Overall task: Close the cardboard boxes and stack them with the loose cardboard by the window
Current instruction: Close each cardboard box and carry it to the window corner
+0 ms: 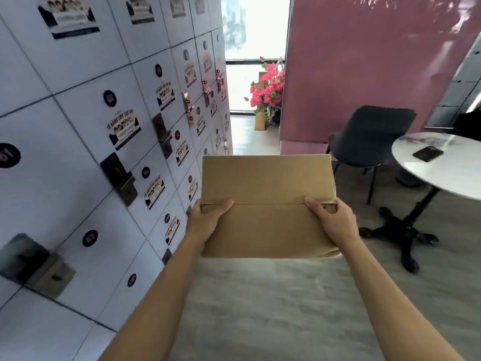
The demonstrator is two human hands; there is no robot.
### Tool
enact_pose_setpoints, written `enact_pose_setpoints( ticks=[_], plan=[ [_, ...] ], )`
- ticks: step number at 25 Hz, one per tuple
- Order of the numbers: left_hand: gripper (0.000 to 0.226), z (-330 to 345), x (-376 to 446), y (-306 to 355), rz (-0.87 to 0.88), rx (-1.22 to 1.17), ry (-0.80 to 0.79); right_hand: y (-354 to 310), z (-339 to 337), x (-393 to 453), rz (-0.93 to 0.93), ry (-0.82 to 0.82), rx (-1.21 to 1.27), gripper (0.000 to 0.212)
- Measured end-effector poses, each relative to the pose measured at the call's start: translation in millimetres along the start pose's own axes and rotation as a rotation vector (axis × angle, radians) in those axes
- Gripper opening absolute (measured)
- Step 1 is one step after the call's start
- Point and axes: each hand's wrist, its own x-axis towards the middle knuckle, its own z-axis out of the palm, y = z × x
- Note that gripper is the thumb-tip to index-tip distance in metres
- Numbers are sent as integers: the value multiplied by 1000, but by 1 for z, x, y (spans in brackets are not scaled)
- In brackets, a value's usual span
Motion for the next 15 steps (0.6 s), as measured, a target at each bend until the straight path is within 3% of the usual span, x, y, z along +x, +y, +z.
enact_pose_setpoints(
  ticks=[4,15],
  plan=[
    [74,13,108,10,-1,32,25,-5,42,102,-2,-18,27,55],
    [70,96,438,85,-10,68,-91,-45,118,399,91,78,33,77]
  ],
)
